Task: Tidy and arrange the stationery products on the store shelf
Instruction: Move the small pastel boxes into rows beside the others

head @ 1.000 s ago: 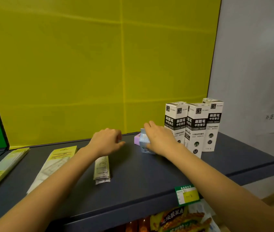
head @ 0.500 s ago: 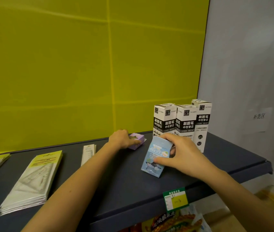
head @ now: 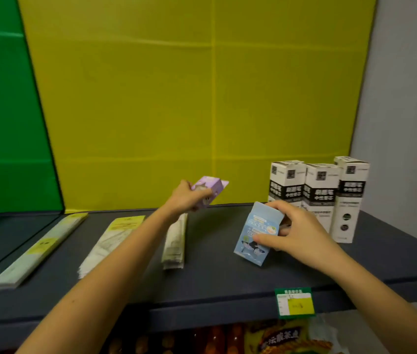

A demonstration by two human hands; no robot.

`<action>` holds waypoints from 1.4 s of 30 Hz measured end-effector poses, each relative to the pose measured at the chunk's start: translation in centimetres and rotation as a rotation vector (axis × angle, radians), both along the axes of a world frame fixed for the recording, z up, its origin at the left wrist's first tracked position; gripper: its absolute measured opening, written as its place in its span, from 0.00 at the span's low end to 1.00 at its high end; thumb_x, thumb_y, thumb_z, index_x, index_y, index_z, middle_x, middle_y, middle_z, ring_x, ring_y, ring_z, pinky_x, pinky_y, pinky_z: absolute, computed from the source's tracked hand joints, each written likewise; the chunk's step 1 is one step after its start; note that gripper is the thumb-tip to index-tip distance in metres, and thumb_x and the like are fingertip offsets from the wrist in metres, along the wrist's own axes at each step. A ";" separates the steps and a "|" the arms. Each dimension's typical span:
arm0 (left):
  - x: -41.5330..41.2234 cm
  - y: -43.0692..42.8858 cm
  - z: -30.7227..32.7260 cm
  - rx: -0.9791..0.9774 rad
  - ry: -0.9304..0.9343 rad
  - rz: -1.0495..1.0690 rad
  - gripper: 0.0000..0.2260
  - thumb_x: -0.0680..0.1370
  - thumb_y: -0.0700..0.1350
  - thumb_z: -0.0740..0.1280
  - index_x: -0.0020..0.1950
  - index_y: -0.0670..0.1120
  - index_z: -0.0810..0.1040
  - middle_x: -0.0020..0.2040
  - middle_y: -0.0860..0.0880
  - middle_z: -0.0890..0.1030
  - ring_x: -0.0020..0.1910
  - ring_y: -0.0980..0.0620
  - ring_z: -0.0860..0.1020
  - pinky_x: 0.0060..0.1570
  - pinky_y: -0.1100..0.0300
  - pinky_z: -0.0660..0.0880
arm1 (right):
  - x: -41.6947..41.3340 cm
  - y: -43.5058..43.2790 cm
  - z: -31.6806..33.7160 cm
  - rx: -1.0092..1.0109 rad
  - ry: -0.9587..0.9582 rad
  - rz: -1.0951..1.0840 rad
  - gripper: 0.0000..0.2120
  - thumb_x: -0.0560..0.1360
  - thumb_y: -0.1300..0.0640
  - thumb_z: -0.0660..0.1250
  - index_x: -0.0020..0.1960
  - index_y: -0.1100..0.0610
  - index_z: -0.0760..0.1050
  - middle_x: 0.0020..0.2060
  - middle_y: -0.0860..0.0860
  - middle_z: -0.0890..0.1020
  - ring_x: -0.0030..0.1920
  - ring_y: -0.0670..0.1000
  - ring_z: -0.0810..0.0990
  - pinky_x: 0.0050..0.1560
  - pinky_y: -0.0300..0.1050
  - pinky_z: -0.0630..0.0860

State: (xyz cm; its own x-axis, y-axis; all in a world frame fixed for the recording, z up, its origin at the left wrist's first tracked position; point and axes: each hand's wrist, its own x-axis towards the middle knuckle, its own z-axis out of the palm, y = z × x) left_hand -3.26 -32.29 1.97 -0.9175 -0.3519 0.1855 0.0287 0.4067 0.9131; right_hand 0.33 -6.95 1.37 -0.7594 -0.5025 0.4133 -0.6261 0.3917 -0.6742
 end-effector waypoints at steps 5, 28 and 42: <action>8.7 -3.5 1.6 0.173 0.088 0.004 0.13 0.69 0.40 0.73 0.52 0.42 0.77 0.38 0.50 0.82 0.33 0.58 0.80 0.34 0.67 0.78 | 0.7 -3.9 0.4 -0.101 -0.025 0.144 0.19 0.65 0.55 0.76 0.52 0.51 0.72 0.46 0.43 0.80 0.47 0.44 0.81 0.45 0.45 0.81; 44.6 -24.9 -3.1 0.121 0.211 0.579 0.05 0.75 0.40 0.64 0.51 0.45 0.72 0.40 0.51 0.84 0.42 0.54 0.80 0.46 0.58 0.74 | 18.9 -33.7 0.0 -0.170 -0.153 0.690 0.19 0.66 0.56 0.75 0.52 0.52 0.71 0.45 0.41 0.79 0.46 0.45 0.79 0.51 0.41 0.76; 45.9 -38.0 -0.9 -0.317 0.002 0.377 0.20 0.71 0.45 0.71 0.61 0.44 0.72 0.54 0.47 0.80 0.52 0.46 0.79 0.54 0.53 0.76 | 22.7 -48.1 0.6 0.033 -0.057 0.546 0.26 0.68 0.55 0.74 0.62 0.57 0.68 0.59 0.53 0.79 0.51 0.49 0.78 0.51 0.41 0.75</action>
State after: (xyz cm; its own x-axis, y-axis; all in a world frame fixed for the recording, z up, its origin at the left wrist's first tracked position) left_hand 42.59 -70.25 1.02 -0.7365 -0.5853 0.3391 -0.1721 0.6470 0.7428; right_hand 22.98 -55.04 1.95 -0.4051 -0.8419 0.3566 -0.7070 0.0412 -0.7060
